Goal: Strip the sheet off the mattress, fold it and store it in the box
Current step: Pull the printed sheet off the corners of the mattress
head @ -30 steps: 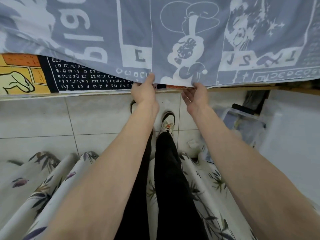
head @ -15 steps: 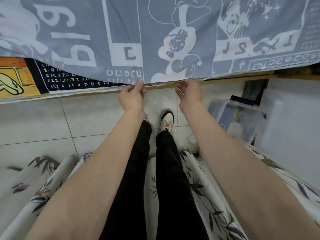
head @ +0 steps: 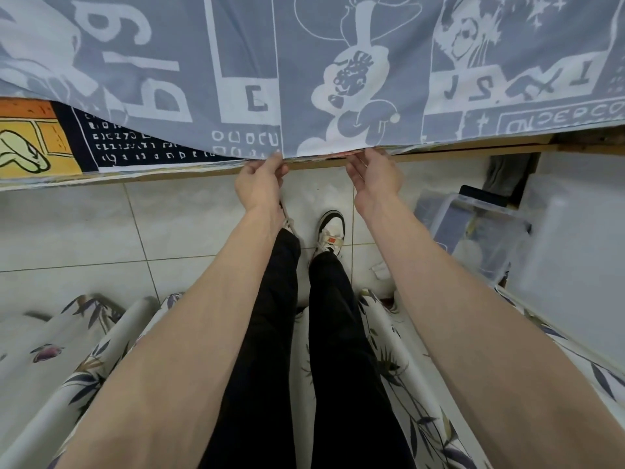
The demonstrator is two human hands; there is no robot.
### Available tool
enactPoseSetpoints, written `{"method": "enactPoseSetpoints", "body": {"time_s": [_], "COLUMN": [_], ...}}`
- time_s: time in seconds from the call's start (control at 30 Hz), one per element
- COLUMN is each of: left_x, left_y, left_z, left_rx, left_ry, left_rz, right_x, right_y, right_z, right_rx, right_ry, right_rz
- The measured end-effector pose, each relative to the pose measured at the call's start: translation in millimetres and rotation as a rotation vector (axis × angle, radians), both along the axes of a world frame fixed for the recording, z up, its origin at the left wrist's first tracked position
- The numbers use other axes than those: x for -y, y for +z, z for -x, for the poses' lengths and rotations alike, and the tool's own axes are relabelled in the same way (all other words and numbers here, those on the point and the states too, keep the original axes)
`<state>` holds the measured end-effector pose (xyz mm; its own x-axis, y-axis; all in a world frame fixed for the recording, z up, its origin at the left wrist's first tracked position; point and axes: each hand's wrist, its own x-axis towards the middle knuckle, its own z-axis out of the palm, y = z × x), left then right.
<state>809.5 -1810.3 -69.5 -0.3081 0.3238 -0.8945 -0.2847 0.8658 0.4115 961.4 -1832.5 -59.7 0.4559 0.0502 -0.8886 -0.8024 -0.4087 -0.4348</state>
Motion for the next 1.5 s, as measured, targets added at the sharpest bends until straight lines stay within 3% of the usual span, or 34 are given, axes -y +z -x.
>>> {"method": "enactPoseSetpoints", "body": {"time_s": [0.3,0.47,0.6,0.77,0.93,1.07,1.27,1.5], "left_x": [-5,-10,-26,-63,-84,-89,-83,-77], "left_y": [0,11,30,38,41,43,40,30], "left_z": [-1,1,24,95,150,186,196,201], "left_rx": [-0.015,-0.019,0.093,0.306,0.305,0.302,0.49,0.389], "left_ry": [0.042,0.035,0.248,0.534,0.399,0.155,0.224,0.098], "left_rz": [0.012,0.048,0.063,-0.054,-0.104,-0.059,0.031,0.036], "right_x": [-3,-9,-17,-29,-35,-48,-60,-67], "right_y": [3,2,2,-1,1,9,10,14], "right_z": [5,22,47,78,102,153,210,210], "right_rx": [-0.076,-0.122,-0.193,-0.161,-0.033,-0.041,-0.06,0.006], "right_ry": [-0.04,0.157,0.227,0.055,-0.088,0.008,-0.011,-0.068], "right_rz": [-0.029,-0.036,0.011,0.076,0.114,0.081,0.107,0.107]}}
